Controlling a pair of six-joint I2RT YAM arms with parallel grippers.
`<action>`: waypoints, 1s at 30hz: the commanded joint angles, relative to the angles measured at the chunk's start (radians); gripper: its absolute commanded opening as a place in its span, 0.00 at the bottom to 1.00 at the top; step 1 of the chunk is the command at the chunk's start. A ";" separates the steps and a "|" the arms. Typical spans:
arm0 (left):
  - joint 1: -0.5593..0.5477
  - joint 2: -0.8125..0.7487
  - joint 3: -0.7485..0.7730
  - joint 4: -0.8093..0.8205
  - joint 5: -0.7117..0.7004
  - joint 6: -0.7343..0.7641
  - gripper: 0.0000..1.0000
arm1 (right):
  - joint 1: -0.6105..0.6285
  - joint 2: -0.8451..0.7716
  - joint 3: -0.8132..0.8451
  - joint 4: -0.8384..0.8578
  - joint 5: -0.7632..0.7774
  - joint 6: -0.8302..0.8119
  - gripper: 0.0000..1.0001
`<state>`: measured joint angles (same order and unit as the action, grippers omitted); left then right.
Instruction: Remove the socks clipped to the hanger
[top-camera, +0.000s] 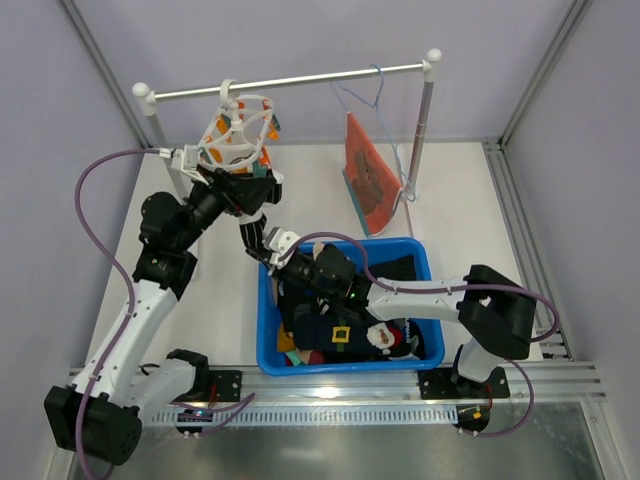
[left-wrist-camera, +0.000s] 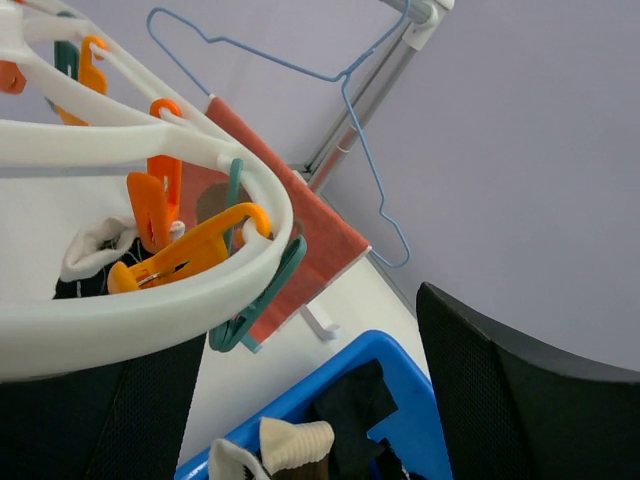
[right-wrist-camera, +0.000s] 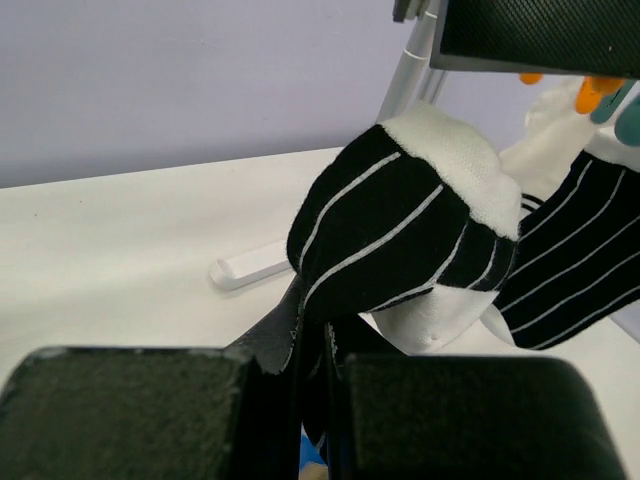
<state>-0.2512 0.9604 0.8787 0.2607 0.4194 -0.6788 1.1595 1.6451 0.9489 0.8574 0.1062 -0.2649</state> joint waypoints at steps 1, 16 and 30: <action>0.015 0.018 0.040 0.043 0.056 -0.013 0.80 | 0.006 -0.053 -0.004 0.046 -0.029 -0.011 0.04; 0.017 0.034 0.054 0.023 0.058 -0.008 0.74 | 0.008 -0.077 -0.027 0.032 -0.019 -0.014 0.04; 0.018 0.026 0.043 0.008 0.042 0.004 0.72 | 0.008 -0.379 -0.200 -0.150 0.257 -0.022 0.04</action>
<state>-0.2405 0.9977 0.8940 0.2577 0.4561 -0.6796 1.1633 1.4090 0.7906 0.7490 0.2325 -0.2897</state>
